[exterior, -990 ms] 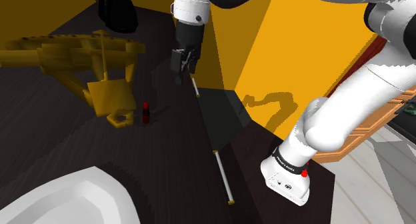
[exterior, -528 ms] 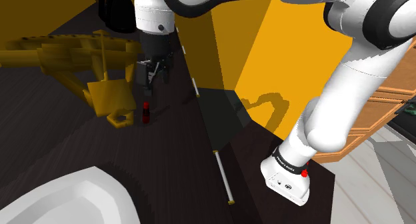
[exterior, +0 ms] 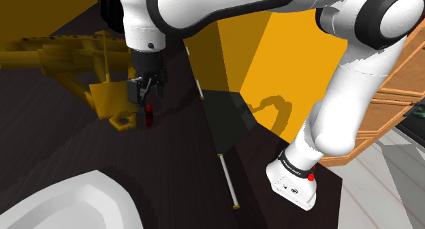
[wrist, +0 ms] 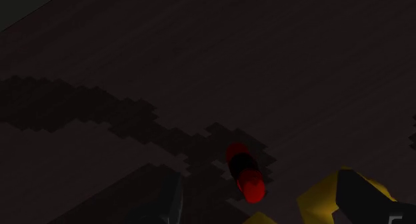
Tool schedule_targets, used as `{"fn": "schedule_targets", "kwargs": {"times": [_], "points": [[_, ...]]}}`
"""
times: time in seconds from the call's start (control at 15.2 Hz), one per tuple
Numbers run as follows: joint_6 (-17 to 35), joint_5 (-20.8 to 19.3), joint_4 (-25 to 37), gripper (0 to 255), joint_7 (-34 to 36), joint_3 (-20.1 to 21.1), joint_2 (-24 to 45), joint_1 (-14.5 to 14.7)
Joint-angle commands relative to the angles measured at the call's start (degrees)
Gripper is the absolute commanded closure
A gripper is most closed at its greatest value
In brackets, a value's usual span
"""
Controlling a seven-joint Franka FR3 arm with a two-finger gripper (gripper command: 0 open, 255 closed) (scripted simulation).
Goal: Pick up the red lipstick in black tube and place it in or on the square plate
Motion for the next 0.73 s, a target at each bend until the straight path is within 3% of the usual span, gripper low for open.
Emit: {"fn": "schedule_targets", "kwargs": {"times": [0.0, 0.53, 0.59, 0.66], "points": [[1.9, -0.1, -1.6, 0, 0.0, 0.0, 0.3, 0.0], [1.9, -0.1, -1.6, 0, 0.0, 0.0, 0.3, 0.0], [1.9, -0.1, -1.6, 255, 0.0, 0.0, 0.3, 0.0], [1.9, -0.1, -1.6, 255, 0.0, 0.0, 0.3, 0.0]]}}
